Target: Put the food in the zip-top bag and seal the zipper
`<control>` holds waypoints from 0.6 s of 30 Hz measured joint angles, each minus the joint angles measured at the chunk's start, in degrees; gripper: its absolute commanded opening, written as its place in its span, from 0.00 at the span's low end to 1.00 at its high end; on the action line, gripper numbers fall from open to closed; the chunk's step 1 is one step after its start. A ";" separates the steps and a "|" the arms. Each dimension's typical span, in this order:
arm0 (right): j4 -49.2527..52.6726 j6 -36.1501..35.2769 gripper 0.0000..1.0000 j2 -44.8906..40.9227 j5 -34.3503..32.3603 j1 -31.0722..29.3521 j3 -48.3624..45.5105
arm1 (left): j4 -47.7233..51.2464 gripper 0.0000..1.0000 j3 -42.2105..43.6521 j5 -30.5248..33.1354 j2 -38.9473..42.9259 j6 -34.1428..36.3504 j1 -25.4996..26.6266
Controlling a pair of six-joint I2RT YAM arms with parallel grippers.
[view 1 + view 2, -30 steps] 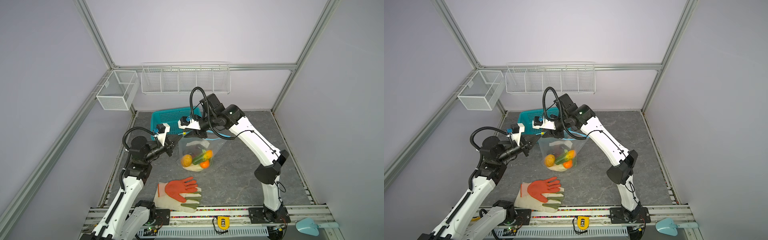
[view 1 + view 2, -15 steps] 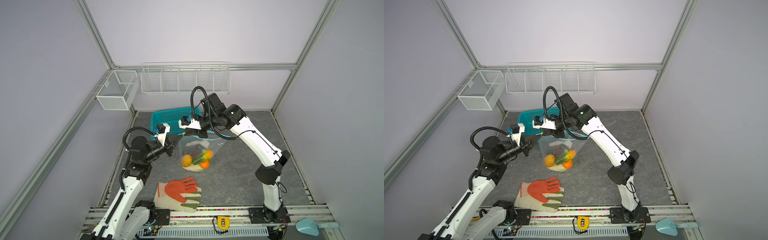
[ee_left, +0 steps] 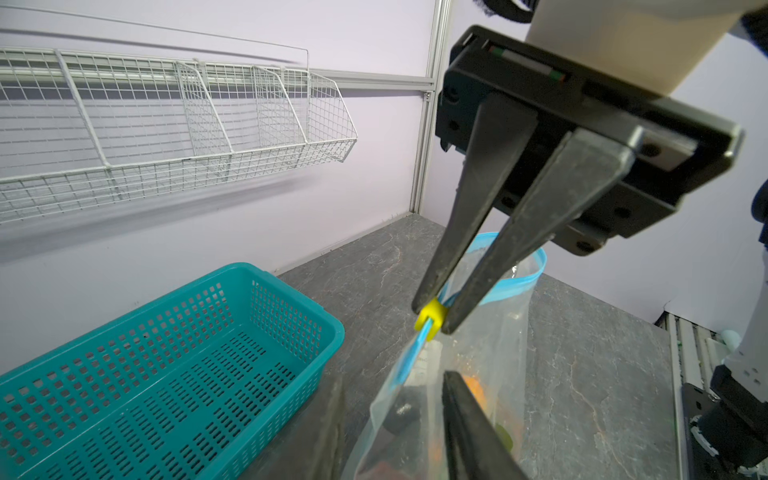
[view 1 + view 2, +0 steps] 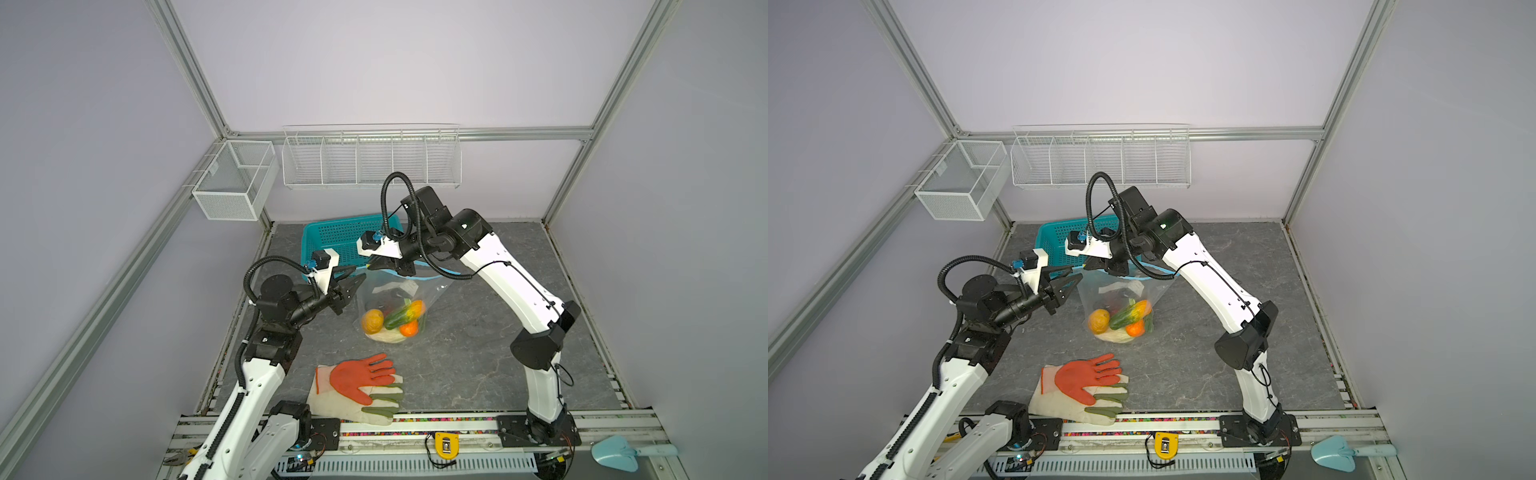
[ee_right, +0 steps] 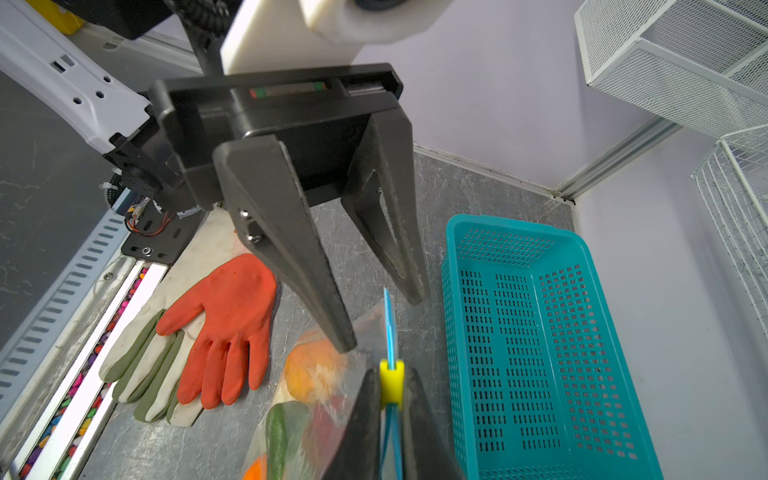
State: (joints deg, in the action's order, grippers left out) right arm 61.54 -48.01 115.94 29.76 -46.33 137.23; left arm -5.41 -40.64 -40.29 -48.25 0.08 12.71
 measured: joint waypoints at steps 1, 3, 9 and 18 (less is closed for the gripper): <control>-0.04 0.00 0.06 0.00 0.00 0.00 0.00 | 0.00 0.38 -0.35 0.00 -0.11 0.13 0.00; -0.04 0.00 0.06 0.00 0.00 0.00 0.00 | -0.09 0.42 -1.20 0.00 -0.46 0.46 0.02; -0.04 0.00 0.06 0.00 0.00 0.00 0.00 | -0.31 0.32 -3.65 -0.17 -2.43 1.14 0.04; -0.15 0.13 0.06 0.00 -0.22 0.07 0.00 | -0.68 0.02 -3.85 -2.16 -2.95 1.18 0.50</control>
State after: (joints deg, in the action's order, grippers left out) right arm 61.39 -47.88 115.94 29.54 -46.26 137.23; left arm -6.09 -44.49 -42.46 -51.20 1.26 13.21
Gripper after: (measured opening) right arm 0.092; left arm 0.087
